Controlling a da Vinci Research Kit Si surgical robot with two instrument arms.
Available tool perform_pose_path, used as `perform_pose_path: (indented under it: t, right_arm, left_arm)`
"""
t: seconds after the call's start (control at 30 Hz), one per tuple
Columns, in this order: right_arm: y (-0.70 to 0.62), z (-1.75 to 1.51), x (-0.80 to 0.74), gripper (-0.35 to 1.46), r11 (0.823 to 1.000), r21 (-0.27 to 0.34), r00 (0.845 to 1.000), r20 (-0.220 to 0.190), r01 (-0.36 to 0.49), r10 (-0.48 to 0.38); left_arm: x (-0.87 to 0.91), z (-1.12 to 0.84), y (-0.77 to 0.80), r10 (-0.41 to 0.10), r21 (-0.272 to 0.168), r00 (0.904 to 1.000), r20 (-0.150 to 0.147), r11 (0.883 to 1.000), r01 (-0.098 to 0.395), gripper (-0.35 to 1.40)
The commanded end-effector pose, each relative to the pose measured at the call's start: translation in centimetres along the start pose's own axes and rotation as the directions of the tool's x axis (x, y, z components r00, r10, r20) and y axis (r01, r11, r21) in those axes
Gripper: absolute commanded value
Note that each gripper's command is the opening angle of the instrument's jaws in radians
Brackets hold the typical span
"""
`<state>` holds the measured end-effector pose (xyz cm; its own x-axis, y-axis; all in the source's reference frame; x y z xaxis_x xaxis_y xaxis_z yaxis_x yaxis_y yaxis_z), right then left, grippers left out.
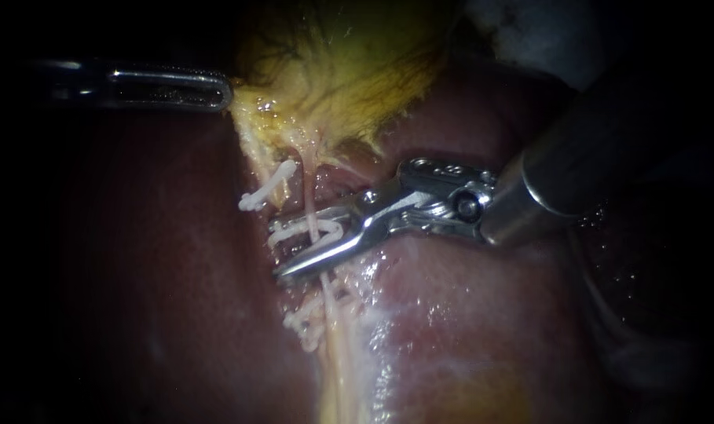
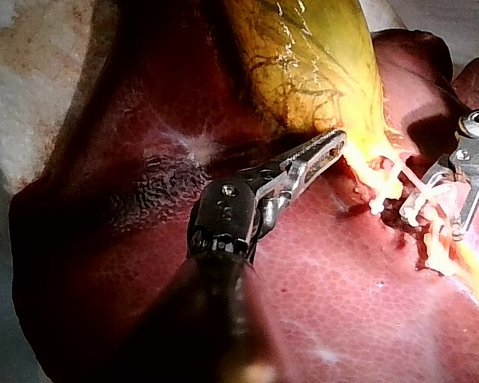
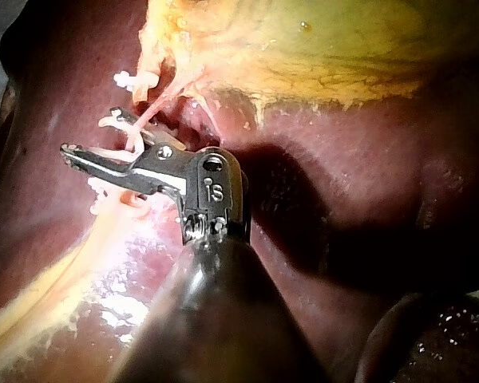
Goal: Clipping first clip right tube
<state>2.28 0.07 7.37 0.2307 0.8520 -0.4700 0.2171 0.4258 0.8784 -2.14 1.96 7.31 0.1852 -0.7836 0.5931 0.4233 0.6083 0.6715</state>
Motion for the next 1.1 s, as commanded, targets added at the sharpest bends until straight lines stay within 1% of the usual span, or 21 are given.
perform_pose_path:
  t: [0.03,0.17,0.4,0.63,0.8,1.1]
  right_arm:
    - [-0.01,0.00,-0.01,0.51,1.000,0.016,1.000,-0.003,0.001,-0.001]
    - [-0.07,0.02,-0.08,0.51,0.997,0.071,1.000,0.007,0.005,-0.006]
    - [-0.23,0.05,-0.17,0.47,0.992,0.127,0.999,0.033,0.008,-0.012]
    - [-0.28,0.03,-0.24,0.43,0.990,0.142,0.999,0.044,0.009,-0.016]
    - [-0.28,0.00,-0.30,0.41,0.989,0.145,0.999,0.048,0.012,-0.019]
    - [-0.31,0.03,-0.41,0.37,0.989,0.149,0.998,0.057,0.011,-0.020]
  left_arm:
    - [0.00,0.00,0.00,0.000,-0.001,1.0000,0.000,1.000,0.000,-0.35]
    - [0.00,0.01,0.00,0.000,0.002,1.0000,-0.001,1.000,0.000,-0.35]
    - [0.00,0.01,0.00,0.000,0.002,1.0000,-0.001,1.000,0.000,-0.35]
    - [0.00,0.01,0.00,0.000,0.002,1.0000,-0.001,1.000,0.000,-0.35]
    - [0.00,0.01,0.00,0.000,0.002,1.0000,0.000,1.000,0.000,-0.35]
    - [0.01,0.01,0.00,0.000,0.002,1.0000,0.000,1.000,0.000,-0.35]
